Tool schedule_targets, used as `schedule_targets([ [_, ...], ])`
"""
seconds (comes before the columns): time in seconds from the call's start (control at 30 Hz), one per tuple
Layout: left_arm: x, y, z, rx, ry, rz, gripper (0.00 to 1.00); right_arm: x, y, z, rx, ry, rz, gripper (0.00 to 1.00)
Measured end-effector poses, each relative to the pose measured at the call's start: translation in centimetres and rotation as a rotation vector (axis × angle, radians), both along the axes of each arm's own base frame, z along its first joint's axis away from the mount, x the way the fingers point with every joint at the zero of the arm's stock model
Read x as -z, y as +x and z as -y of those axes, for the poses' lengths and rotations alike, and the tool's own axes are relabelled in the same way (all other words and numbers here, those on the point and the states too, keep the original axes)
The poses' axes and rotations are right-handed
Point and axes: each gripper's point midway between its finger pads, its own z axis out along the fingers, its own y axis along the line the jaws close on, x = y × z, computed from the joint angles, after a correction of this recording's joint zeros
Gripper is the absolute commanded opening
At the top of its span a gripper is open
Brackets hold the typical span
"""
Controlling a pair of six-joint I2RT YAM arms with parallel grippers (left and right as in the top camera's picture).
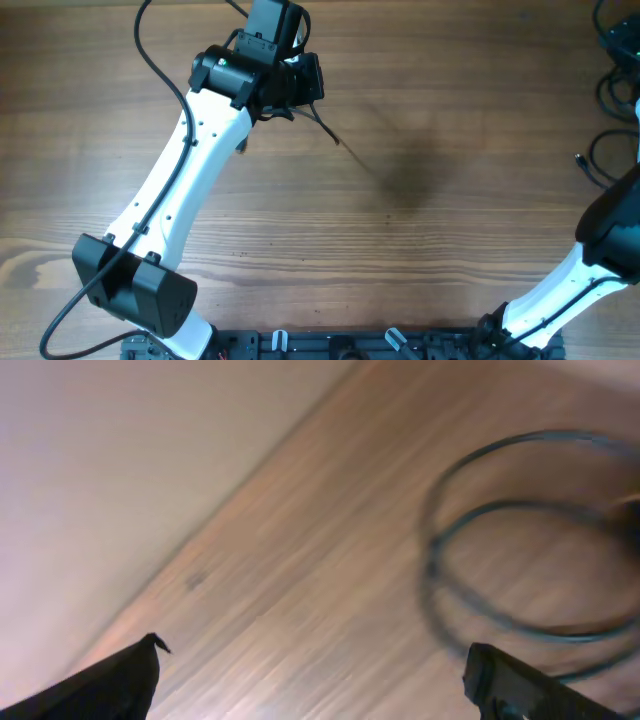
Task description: Untangle cables
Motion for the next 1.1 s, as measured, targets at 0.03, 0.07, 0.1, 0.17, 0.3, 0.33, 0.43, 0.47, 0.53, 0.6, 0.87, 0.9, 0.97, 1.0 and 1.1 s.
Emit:
schedule_targets([
  [0.03,0.0,0.0,0.0,0.0,0.0,0.0,0.08,-1.2,0.3,-1.6,-0.067,0.043,0.038,1.0],
  [0.07,0.0,0.0,0.0,0.0,0.0,0.0,0.11,-2.6,0.6,-3.6,-0.145,0.091,0.077,1.0],
  [0.1,0.0,0.0,0.0,0.0,0.0,0.0,0.17,-4.0,0.8,-5.2,-0.21,0.121,0.114,1.0],
  [0.17,0.0,0.0,0.0,0.002,0.001,0.0,0.22,-6.2,1.0,-8.9,-0.345,0.187,0.17,1.0],
  [0.3,0.6,-0.9,-0.4,0.002,0.021,-0.043,0.4,-6.1,0.6,-17.9,-0.572,0.354,0.123,1.0],
  [0.33,0.9,-1.3,-0.6,-0.002,0.028,-0.066,0.44,-5.7,0.3,-19.8,-0.609,0.375,0.097,1.0],
  [0.43,1.7,-2.6,-1.2,-0.016,0.049,-0.129,0.55,-4.5,-0.4,-25.2,-0.71,0.406,0.015,0.99],
  [0.47,1.9,-2.9,-1.5,-0.031,0.061,-0.146,0.61,-3.9,-0.8,-27.2,-0.74,0.404,-0.025,1.0],
  [0.53,2.4,-3.1,-2.9,-0.093,0.099,-0.172,0.62,-3.2,-1.6,-31.0,-0.8,0.399,-0.084,1.0],
  [0.6,2.6,-2.6,-5.2,-0.182,0.128,-0.184,0.62,-2.2,-2.5,-33.8,-0.839,0.378,-0.148,1.0],
  [0.87,2.7,0.1,-19.4,-0.566,0.133,-0.206,0.68,-0.6,-5.5,-45.2,-1.01,0.226,-0.255,0.92],
  [0.9,2.7,0.1,-20.9,-0.606,0.13,-0.211,0.69,-0.6,-5.7,-46.5,-1.027,0.204,-0.249,0.91],
  [0.97,2.8,-0.1,-23.2,-0.663,0.128,-0.219,0.69,-0.8,-6.1,-48.9,-1.061,0.166,-0.229,0.88],
  [1.0,2.8,-0.3,-24.0,-0.682,0.127,-0.224,0.69,-0.8,-6.3,-50.2,-1.079,0.154,-0.221,0.87],
  [1.1,2.9,-0.8,-25.8,-0.728,0.129,-0.242,0.69,0.1,-7.3,-54.3,-1.13,0.14,-0.216,0.84],
])
